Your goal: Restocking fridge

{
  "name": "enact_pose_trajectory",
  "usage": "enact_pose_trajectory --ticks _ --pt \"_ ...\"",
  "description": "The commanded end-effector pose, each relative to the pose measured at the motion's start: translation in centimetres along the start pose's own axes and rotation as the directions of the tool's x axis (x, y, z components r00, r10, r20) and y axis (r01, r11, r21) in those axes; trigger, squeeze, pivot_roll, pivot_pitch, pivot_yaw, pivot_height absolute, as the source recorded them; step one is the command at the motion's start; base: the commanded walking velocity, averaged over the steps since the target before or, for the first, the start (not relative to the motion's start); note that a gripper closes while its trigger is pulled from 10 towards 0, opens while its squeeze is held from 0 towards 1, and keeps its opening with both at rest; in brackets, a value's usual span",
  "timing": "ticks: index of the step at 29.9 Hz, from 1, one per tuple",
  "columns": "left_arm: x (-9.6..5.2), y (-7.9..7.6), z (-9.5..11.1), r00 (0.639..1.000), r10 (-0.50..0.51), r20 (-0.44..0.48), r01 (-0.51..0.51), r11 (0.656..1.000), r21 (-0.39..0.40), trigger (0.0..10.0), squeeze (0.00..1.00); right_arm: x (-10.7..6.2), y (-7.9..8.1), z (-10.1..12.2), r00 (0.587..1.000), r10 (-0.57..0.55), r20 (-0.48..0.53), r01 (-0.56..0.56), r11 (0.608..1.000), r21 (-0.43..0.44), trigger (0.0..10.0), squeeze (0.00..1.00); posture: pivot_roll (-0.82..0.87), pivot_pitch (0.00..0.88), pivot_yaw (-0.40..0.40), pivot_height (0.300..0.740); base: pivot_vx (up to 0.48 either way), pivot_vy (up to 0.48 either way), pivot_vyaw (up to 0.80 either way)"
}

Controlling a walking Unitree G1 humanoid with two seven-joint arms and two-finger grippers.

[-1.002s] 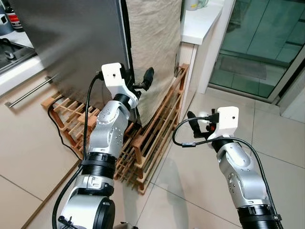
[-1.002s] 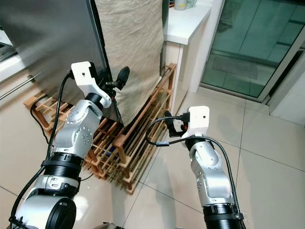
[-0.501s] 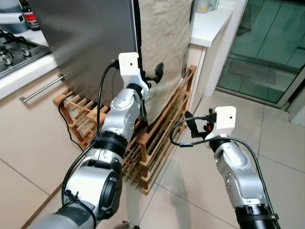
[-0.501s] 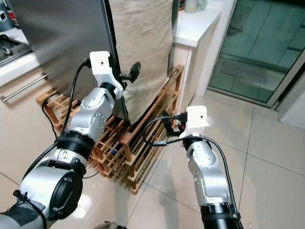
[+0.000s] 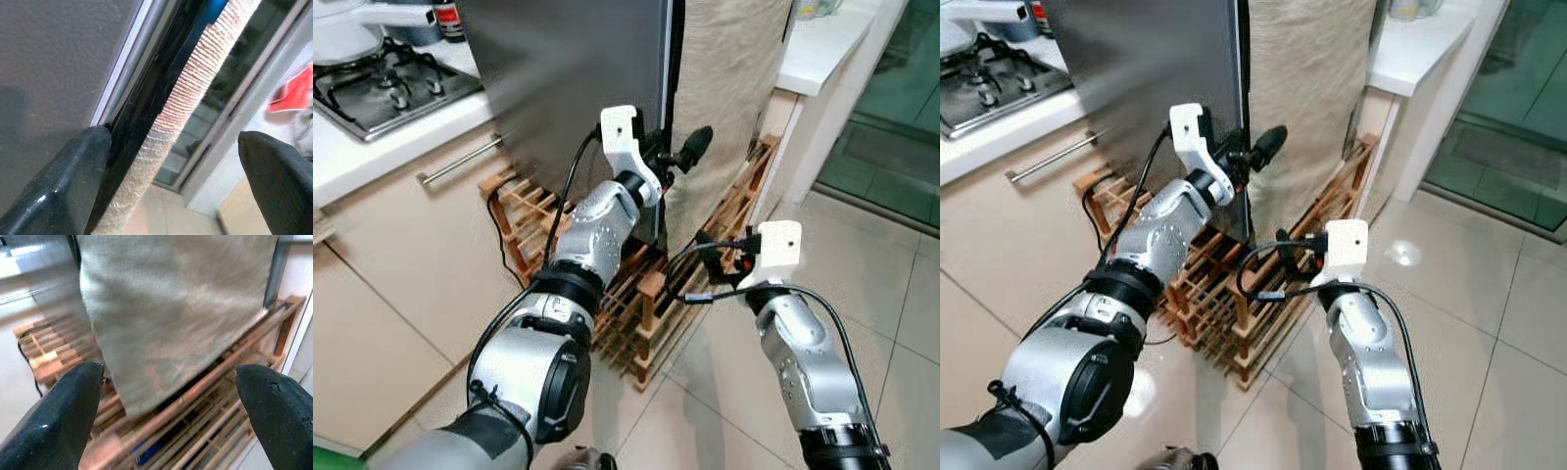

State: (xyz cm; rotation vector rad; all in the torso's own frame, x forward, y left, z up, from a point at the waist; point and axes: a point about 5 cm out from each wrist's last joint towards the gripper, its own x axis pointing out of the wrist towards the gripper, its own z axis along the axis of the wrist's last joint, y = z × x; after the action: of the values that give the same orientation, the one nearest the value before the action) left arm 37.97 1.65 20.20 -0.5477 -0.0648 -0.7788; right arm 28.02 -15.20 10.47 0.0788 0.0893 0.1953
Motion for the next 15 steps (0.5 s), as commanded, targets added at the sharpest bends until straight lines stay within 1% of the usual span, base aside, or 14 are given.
enact_pose_trajectory --ticks 1,2,3,4,5,6,8,10,11,12,13,14,15 --pt "3.8 -10.6 -3.1 0.926 -0.377 -0.008 0.369 0.912 -0.180 10.0 0.00 -0.5 -0.2 0.1 1.000 -0.007 -0.001 0.007 1.000 0.003 10.0 0.00 -0.19 0.000 0.117 0.740 0.000 0.000 0.00" --pt "3.6 -11.6 -2.8 0.890 -0.455 0.019 0.449 0.870 -0.206 10.0 0.00 -0.9 -0.6 -0.3 1.000 -0.028 -0.014 0.028 1.000 0.009 10.0 0.00 -0.19 0.000 0.114 0.740 0.000 0.000 0.00" --pt "3.6 -11.6 -2.8 0.890 -0.455 0.019 0.449 0.870 -0.206 10.0 0.00 -0.9 -0.6 -0.3 1.000 -0.028 -0.014 0.028 1.000 0.009 10.0 0.00 -0.19 0.000 0.114 0.740 0.000 0.000 0.00" --pt "3.4 -12.3 -2.6 0.862 -0.505 0.037 0.501 0.839 -0.214 10.0 0.00 -1.2 -0.9 -0.5 0.999 -0.043 -0.022 0.043 0.999 0.013 10.0 0.00 -0.19 0.000 0.112 0.740 0.000 0.000 0.00" --pt "3.2 -12.7 -2.2 0.843 -0.534 0.055 0.532 0.818 -0.217 10.0 0.00 -1.3 -1.0 -0.6 0.999 -0.047 -0.026 0.048 0.999 0.011 10.0 0.00 -0.18 0.000 0.109 0.740 0.000 0.000 0.00" --pt "3.0 -12.7 -1.7 0.836 -0.544 0.070 0.545 0.810 -0.215 10.0 0.00 -1.3 -1.0 -0.6 0.999 -0.043 -0.029 0.044 0.999 0.008 10.0 0.00 -0.18 0.000 0.107 0.740 0.000 0.000 0.00" --pt "2.9 -12.7 -1.3 0.834 -0.546 0.080 0.549 0.808 -0.216 10.0 0.00 -1.3 -0.9 -0.7 0.999 -0.039 -0.031 0.040 0.999 0.005 10.0 0.00 -0.18 0.000 0.107 0.740 0.000 0.000 0.00" --pt "2.7 -12.4 -0.9 0.828 -0.554 0.087 0.560 0.809 -0.177 10.0 0.00 -1.2 -0.8 -0.7 0.999 -0.032 -0.035 0.033 0.999 0.003 10.0 0.00 -0.16 0.000 0.096 0.740 0.000 0.000 0.00" --pt "2.7 -12.4 -0.9 0.828 -0.554 0.087 0.560 0.809 -0.177 10.0 0.00 -1.2 -0.8 -0.7 0.999 -0.032 -0.035 0.033 0.999 0.003 10.0 0.00 -0.16 0.000 0.096 0.740 0.000 0.000 0.00" --pt "2.5 -11.8 -0.4 0.840 -0.534 0.095 0.543 0.824 -0.160 10.0 0.00 -1.2 -0.7 -0.7 0.999 -0.026 -0.036 0.026 1.000 0.003 10.0 0.00 -0.16 0.000 0.092 0.740 0.000 0.000 0.00" --pt "2.5 -11.8 -0.4 0.840 -0.534 0.095 0.543 0.824 -0.160 10.0 0.00 -1.2 -0.7 -0.7 0.999 -0.026 -0.036 0.026 1.000 0.003 10.0 0.00 -0.16 0.000 0.092 0.740 0.000 0.000 0.00" --pt "2.0 -10.6 0.6 0.861 -0.496 0.110 0.507 0.853 -0.125 10.0 0.00 -1.2 -0.6 -0.6 0.999 -0.019 -0.034 0.019 1.000 0.003 10.0 0.00 -0.16 0.000 0.094 0.740 0.000 0.000 0.00" --pt "1.7 -9.7 1.3 0.875 -0.468 0.121 0.480 0.871 -0.103 10.0 0.00 -1.1 -0.4 -0.5 0.999 -0.014 -0.032 0.014 1.000 0.003 10.0 0.00 -0.15 0.000 0.094 0.740 0.000 0.000 0.00"
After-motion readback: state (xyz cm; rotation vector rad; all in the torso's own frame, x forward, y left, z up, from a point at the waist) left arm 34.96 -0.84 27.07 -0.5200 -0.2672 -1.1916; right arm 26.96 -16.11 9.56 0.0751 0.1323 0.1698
